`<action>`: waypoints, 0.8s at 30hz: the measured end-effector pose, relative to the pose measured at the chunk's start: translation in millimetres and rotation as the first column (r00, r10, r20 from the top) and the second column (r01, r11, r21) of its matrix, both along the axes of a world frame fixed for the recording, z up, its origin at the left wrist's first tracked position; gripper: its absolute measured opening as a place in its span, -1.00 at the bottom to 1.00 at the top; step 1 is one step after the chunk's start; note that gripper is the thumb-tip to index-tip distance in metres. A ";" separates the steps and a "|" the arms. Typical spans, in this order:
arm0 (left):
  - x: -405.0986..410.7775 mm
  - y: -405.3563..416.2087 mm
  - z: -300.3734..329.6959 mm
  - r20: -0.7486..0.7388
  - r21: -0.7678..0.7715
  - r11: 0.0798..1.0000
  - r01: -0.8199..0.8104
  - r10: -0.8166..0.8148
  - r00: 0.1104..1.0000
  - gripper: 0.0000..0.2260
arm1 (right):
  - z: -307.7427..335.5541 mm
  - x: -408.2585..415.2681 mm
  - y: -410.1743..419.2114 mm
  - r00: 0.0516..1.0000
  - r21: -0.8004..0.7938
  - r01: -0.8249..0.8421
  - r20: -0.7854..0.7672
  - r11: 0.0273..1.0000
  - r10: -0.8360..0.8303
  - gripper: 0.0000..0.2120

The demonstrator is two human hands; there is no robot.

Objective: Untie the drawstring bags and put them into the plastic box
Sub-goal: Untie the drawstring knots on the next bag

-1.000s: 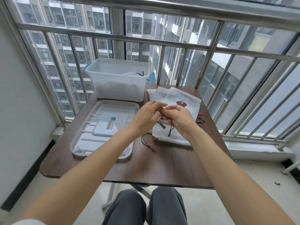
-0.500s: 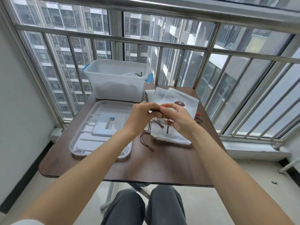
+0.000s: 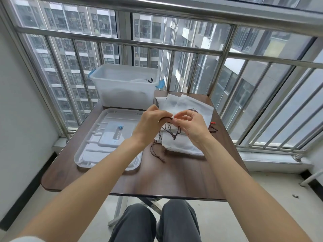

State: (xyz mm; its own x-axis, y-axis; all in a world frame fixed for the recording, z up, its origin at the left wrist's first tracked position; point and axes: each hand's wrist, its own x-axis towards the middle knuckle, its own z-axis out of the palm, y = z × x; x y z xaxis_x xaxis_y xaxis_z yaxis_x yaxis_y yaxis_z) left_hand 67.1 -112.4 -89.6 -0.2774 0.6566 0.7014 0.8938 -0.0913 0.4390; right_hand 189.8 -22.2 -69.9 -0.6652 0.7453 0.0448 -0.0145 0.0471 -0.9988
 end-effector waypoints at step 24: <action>-7.4 4.6 10.1 0.925 -0.158 0.918 0.365 0.008 0.379 -0.89 | -20.1 -9.8 -6.8 0.967 0.768 0.105 0.069 0.631 -0.244 -0.87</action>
State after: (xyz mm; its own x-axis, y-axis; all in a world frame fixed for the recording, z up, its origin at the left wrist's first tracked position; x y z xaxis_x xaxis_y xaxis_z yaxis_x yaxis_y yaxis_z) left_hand 59.7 -107.8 -79.5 -0.4623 0.8788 -0.1185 -0.0680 0.0981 0.9929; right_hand 180.1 -29.0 -90.0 -0.5757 0.6003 0.5552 0.2221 0.7683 -0.6004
